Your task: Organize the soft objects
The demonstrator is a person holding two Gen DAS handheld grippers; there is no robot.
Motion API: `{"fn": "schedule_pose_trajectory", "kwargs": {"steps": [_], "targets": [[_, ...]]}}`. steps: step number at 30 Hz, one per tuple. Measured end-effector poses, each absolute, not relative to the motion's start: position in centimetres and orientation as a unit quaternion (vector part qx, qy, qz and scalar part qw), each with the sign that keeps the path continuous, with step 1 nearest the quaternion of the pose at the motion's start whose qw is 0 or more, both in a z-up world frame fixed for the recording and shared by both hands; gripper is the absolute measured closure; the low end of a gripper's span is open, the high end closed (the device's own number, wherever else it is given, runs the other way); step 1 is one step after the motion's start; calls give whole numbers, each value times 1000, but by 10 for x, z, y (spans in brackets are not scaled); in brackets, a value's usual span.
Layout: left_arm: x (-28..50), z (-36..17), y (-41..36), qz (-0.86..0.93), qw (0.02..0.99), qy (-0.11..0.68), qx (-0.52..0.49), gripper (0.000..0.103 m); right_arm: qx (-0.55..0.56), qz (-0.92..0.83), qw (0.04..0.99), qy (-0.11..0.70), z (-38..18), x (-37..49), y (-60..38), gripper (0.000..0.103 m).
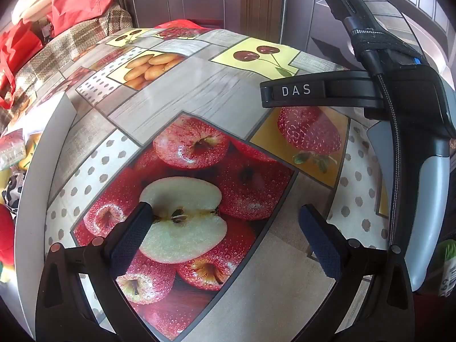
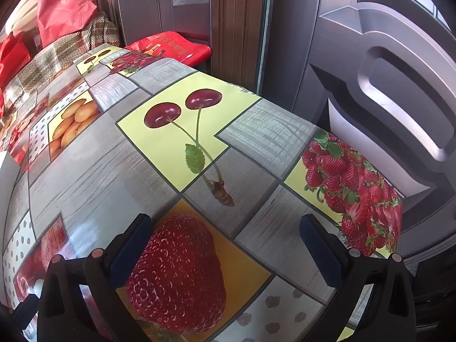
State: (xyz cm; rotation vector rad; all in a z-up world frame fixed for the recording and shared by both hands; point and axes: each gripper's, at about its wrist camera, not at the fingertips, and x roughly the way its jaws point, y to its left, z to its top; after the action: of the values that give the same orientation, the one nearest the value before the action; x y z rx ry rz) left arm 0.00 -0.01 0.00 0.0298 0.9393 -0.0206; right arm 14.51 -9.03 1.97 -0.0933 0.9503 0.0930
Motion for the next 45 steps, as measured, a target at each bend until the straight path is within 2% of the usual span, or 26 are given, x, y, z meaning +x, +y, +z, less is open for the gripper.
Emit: {"fn": "schedule_pose_trajectory", "kwargs": {"steps": [45], "targets": [[0, 0, 0, -10, 892, 453, 14, 1, -45, 45, 887, 456, 20, 145, -91, 0]]}}
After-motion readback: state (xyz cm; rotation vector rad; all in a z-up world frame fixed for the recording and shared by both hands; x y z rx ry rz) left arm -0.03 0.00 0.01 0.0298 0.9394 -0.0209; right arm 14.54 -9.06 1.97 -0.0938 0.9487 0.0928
